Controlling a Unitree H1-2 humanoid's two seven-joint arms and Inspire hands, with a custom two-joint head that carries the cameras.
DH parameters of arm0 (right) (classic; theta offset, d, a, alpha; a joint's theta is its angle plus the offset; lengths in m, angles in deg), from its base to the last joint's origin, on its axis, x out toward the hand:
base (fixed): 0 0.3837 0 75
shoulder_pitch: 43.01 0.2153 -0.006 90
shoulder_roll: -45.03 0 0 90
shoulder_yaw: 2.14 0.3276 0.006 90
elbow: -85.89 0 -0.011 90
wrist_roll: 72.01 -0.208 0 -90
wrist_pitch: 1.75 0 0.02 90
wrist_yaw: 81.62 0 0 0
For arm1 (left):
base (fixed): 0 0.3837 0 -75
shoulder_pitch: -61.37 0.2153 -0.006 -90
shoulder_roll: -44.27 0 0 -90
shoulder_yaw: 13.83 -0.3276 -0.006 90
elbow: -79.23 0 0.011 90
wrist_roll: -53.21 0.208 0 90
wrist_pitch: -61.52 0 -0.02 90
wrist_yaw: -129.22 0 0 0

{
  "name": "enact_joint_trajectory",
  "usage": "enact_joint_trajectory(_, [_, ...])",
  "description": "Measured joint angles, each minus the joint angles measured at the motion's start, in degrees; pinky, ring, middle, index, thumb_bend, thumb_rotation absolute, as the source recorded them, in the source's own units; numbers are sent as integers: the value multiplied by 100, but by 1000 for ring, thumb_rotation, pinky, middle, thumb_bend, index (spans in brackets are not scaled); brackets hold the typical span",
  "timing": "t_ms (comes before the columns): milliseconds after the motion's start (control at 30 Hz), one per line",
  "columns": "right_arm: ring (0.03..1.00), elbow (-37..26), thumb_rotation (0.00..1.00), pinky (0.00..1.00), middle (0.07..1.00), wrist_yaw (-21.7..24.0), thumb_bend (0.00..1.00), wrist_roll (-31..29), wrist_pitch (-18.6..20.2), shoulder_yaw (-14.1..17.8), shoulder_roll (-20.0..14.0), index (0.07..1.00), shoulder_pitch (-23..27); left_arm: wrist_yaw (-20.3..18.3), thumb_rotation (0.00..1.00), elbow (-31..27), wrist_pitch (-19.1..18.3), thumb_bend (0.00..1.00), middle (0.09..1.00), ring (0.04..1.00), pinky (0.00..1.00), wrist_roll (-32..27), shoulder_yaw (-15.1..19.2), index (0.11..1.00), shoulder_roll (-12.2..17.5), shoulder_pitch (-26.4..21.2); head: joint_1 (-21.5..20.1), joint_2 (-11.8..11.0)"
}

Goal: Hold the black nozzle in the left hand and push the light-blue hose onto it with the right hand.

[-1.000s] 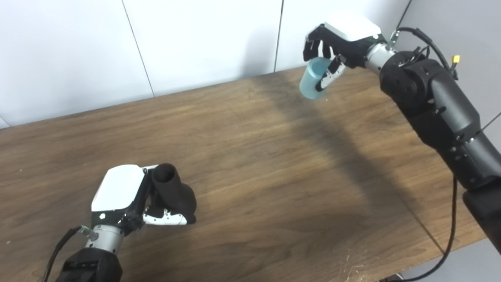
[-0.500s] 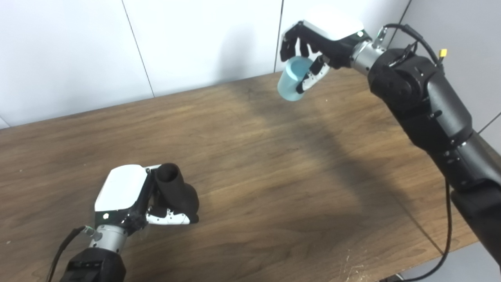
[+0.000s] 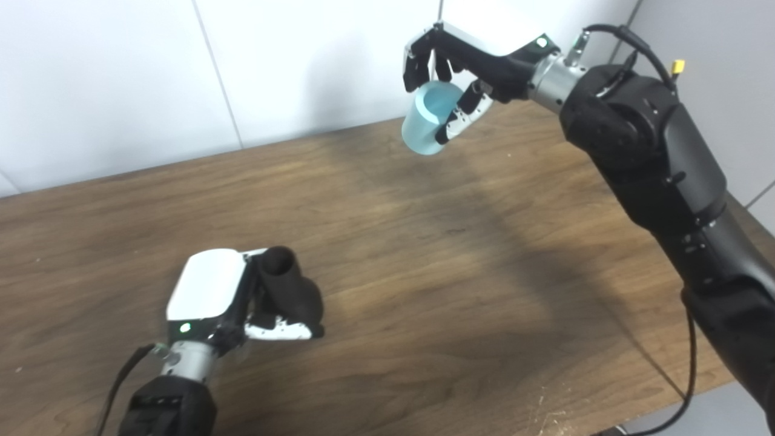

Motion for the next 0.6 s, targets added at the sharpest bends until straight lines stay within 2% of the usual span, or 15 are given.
enact_joint_trajectory(100, [397,-132,0,344,489,44,500,-246,-17,2,32,512,84,-46,0,0,-90,503,485,512,458,77,-37,476,-58,-14,115,-9])
enact_joint_trajectory(233, [394,-276,0,350,484,157,500,-399,-18,-7,51,513,238,-91,0,6,-199,503,489,512,458,219,-101,474,-131,-53,475,-35])
enact_joint_trajectory(433, [392,-437,0,318,511,155,496,-589,-350,-104,227,514,391,-6,0,119,-265,503,481,511,469,255,-206,479,-222,-125,713,-70])
enact_joint_trajectory(600, [387,-565,0,338,511,164,496,-725,-415,-129,388,518,511,55,0,160,-317,502,489,525,495,266,-272,472,-263,-134,976,-88])
